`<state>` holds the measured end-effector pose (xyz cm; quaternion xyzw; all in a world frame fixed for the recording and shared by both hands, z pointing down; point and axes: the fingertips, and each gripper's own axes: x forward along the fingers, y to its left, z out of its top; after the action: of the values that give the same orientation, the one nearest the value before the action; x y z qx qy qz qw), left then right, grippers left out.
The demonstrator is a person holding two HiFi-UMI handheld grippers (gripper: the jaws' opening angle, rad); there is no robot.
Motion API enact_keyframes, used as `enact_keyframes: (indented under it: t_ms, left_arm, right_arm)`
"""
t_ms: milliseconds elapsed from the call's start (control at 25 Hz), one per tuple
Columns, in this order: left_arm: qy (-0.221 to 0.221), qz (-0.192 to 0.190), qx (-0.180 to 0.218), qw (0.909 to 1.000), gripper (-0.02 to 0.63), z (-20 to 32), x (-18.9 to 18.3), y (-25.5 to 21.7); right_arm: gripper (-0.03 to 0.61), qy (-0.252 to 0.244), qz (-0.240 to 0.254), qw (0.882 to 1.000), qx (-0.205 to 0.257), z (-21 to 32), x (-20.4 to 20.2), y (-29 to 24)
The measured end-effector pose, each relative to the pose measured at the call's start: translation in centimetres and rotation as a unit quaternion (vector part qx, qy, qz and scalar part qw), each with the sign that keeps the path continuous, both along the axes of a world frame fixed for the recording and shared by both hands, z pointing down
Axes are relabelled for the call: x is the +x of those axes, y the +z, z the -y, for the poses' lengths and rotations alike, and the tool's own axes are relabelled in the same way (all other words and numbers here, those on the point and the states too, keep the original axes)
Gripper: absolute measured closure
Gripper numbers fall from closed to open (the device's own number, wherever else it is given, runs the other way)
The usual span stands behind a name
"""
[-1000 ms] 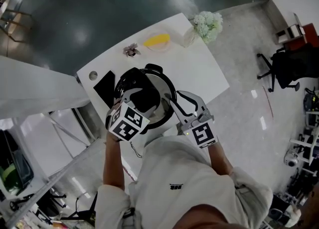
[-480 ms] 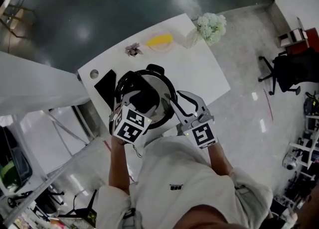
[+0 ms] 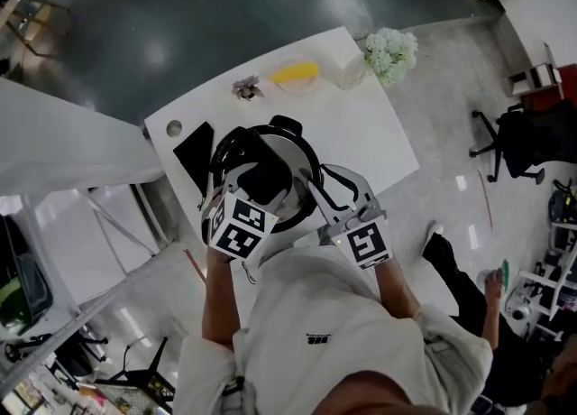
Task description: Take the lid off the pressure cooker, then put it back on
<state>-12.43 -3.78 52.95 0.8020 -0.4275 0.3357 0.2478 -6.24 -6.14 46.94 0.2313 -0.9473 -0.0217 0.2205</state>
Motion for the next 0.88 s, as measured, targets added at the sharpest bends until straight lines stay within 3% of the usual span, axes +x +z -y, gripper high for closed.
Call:
enact_keyframes:
  t_ms: [520,880]
  left_arm:
    - [-0.101,-0.002,0.003,0.9948,0.325,0.2,-0.5,-0.1]
    - [-0.179,0.0,0.014,0.9838,0.324,0.4,-0.8,-0.2]
  right_arm:
    - [0.46,-0.045,0.008,0.999,-0.015,1.1,-0.6,0.0]
    - [0.46,-0.087,0.014,0.996,-0.025,1.0,-0.8,-0.2]
